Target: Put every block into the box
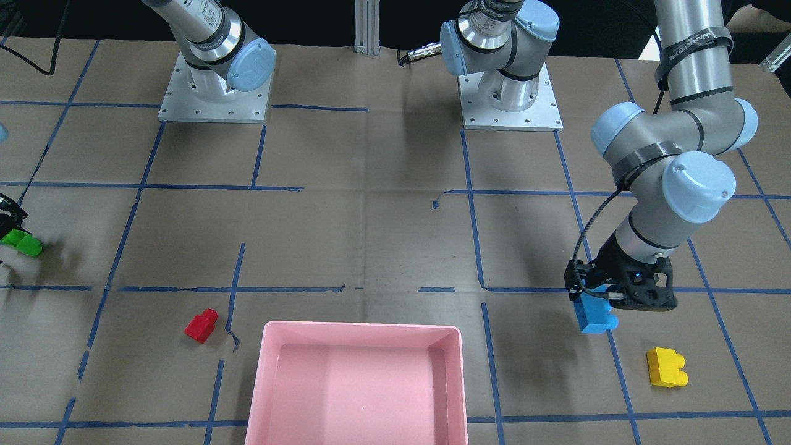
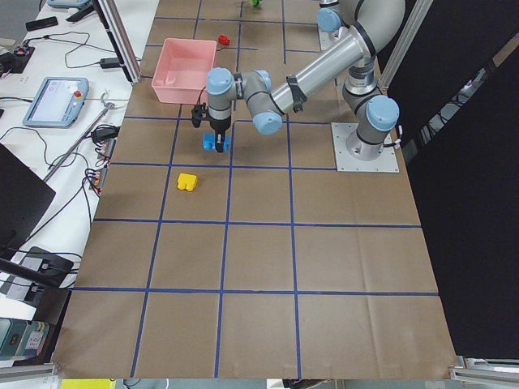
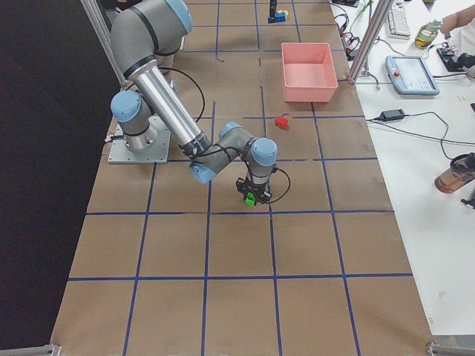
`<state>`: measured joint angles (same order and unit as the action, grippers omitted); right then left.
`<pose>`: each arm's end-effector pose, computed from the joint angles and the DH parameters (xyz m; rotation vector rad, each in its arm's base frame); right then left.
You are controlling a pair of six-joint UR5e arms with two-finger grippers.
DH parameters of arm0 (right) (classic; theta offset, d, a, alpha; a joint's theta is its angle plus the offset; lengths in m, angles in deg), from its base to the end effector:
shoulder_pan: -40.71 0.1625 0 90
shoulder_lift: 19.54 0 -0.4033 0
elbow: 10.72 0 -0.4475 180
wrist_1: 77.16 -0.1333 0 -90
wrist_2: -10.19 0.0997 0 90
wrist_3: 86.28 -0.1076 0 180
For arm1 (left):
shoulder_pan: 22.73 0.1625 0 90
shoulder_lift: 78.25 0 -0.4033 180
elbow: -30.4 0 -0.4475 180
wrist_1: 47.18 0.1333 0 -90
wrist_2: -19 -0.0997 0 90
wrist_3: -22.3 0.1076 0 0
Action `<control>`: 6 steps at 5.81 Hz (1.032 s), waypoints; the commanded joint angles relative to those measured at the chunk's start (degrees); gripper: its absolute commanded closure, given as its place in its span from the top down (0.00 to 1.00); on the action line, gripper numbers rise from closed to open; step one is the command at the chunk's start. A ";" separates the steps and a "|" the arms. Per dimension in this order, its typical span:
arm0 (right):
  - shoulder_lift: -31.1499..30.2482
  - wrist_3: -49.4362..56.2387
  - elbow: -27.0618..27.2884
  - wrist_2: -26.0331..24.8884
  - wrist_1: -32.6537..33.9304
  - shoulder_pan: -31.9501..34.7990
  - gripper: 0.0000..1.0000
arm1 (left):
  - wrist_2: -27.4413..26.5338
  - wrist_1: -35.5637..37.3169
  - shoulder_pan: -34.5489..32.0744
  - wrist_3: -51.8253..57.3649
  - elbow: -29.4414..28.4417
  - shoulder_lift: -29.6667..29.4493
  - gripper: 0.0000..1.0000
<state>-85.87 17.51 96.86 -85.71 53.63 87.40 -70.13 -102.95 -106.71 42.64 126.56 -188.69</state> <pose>-0.3207 -0.5184 0.1290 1.5699 -2.6918 -0.1576 -0.0656 -0.6646 0.2466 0.3903 3.0946 -0.2079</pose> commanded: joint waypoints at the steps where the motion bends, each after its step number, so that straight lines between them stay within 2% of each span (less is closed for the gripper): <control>1: -0.46 -0.94 0.00 1.58 -0.27 0.33 0.12 | -0.08 -3.20 -11.86 0.49 -9.55 -3.53 0.00; 2: -1.07 -2.43 -0.44 3.07 -0.27 0.51 0.10 | -0.08 -2.42 -16.61 1.10 -11.50 -6.08 0.00; 3: -4.38 -6.80 -2.27 5.96 -3.84 0.94 0.10 | -0.52 -1.20 -19.88 2.06 -13.18 -8.28 0.00; 4: -6.94 -13.80 -6.72 7.90 -11.88 3.99 0.10 | -0.52 -0.75 -20.43 2.16 -16.67 -11.95 0.00; 6: -6.79 -26.11 -19.54 8.27 -24.04 10.76 0.09 | -0.43 -0.57 -20.35 2.16 -23.36 -17.24 0.00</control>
<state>-92.61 -2.62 82.82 -77.83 35.01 95.25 -70.62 -103.65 -127.03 44.78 106.02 -203.58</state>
